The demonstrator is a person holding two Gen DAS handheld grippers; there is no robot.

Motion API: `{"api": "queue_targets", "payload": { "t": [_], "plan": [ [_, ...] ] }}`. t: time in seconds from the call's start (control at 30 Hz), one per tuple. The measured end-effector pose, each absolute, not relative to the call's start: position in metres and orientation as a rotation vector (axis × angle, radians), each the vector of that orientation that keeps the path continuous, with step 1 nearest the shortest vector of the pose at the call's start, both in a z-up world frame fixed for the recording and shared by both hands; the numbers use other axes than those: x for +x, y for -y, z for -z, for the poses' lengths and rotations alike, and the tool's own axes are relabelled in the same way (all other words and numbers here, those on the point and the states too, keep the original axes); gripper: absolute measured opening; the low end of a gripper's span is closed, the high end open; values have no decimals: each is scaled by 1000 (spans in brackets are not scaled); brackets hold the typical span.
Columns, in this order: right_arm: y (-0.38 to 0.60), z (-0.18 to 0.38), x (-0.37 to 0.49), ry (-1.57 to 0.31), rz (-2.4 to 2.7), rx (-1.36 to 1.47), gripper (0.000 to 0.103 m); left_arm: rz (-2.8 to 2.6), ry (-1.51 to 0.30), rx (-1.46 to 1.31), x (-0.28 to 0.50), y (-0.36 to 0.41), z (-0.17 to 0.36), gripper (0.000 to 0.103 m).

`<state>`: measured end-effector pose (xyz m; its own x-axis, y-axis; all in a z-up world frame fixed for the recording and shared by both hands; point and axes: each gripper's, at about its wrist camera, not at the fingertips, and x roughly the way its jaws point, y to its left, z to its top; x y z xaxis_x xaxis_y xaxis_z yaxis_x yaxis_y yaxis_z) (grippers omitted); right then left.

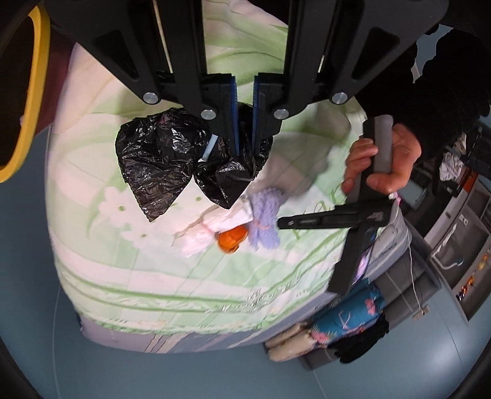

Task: Collect trash
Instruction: 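Lift and carry the mesh net and black bags over the yellow bin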

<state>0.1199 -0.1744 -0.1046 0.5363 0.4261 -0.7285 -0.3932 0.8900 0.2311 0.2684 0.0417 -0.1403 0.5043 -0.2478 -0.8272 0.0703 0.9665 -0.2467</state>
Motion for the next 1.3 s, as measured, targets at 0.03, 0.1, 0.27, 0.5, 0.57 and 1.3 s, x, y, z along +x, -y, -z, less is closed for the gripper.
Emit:
{"api": "queue_targets", "payload": {
  "t": [0.03,0.1,0.27,0.5,0.57,1.3],
  "plan": [
    [175,102,119,-872,-486,47,6,200,-1017,-193,265,-43,136,0],
    [178,98,117,-861,-478,59,6,197,-1008,-183,261,-44,130,0],
    [181,95,116,-847,-476,73,6,239,-1042,-198,261,-37,129,5],
    [185,92,112,-837,-487,69,6,199,-1078,-187,274,-18,142,45],
    [187,91,109,-832,-488,68,6,208,-1092,-226,277,-17,145,46],
    [209,75,94,-797,-498,135,6,220,-960,-163,236,-35,96,26]
  ]
}}
